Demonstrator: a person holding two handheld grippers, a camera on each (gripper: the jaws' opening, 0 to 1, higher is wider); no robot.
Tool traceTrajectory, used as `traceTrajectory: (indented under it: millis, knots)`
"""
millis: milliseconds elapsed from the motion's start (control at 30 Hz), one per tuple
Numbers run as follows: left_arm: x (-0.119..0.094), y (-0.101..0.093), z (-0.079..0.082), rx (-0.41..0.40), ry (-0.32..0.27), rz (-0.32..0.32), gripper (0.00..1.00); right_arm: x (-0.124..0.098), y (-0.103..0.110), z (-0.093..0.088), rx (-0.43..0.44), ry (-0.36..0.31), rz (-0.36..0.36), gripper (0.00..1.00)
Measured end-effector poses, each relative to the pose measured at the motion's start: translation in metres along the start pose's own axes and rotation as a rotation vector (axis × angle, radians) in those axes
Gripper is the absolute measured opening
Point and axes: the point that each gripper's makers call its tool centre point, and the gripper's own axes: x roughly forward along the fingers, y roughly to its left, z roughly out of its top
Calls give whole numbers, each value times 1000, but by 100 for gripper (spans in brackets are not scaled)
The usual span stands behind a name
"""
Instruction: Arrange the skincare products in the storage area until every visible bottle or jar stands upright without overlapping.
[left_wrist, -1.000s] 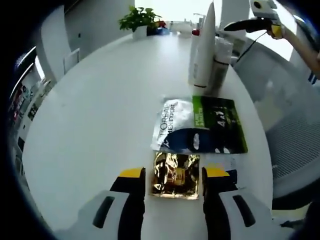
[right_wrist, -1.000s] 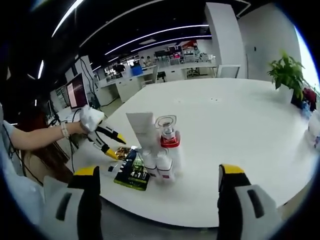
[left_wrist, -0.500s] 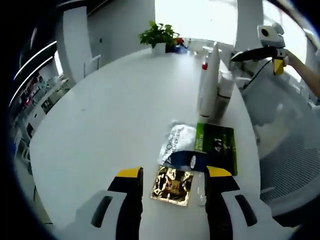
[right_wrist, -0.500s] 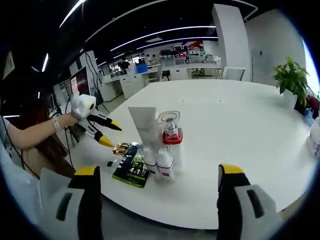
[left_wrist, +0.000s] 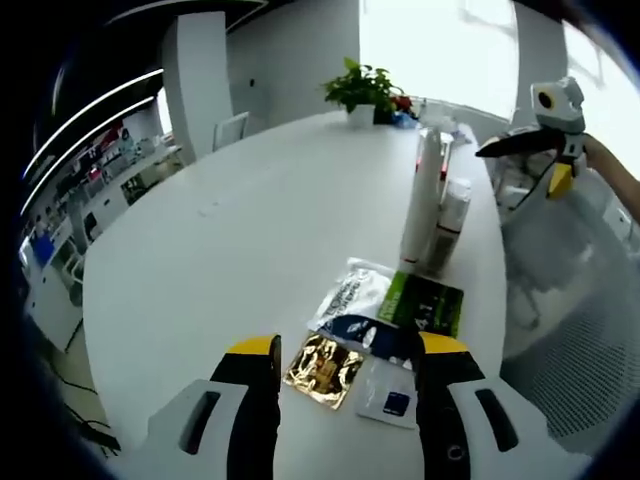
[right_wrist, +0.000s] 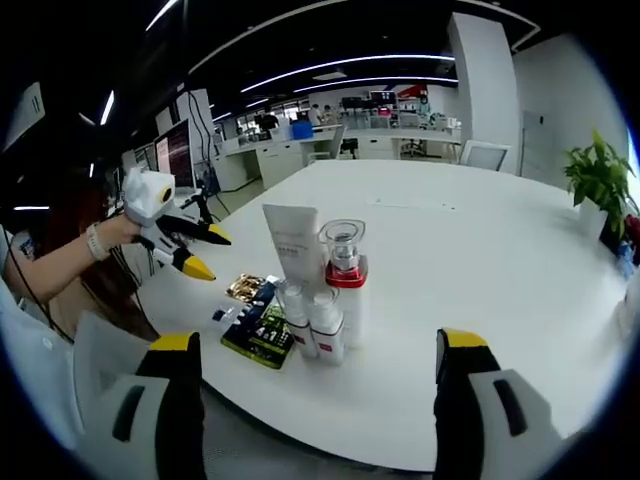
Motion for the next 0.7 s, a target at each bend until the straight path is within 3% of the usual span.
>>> traceTrajectory:
  millis: [300,500,700]
  knots:
    - [-8,-3,-1,-73,-19,93,56,-2,0,-4,-17,-2,38,98]
    - [-13,-7,3,-117,-62,141,59,-7,-5,-6,-34,-4,54,98]
    - [-5,-4,0,-151,-55,194,69,-9,-9,-13,-44,13,80,98]
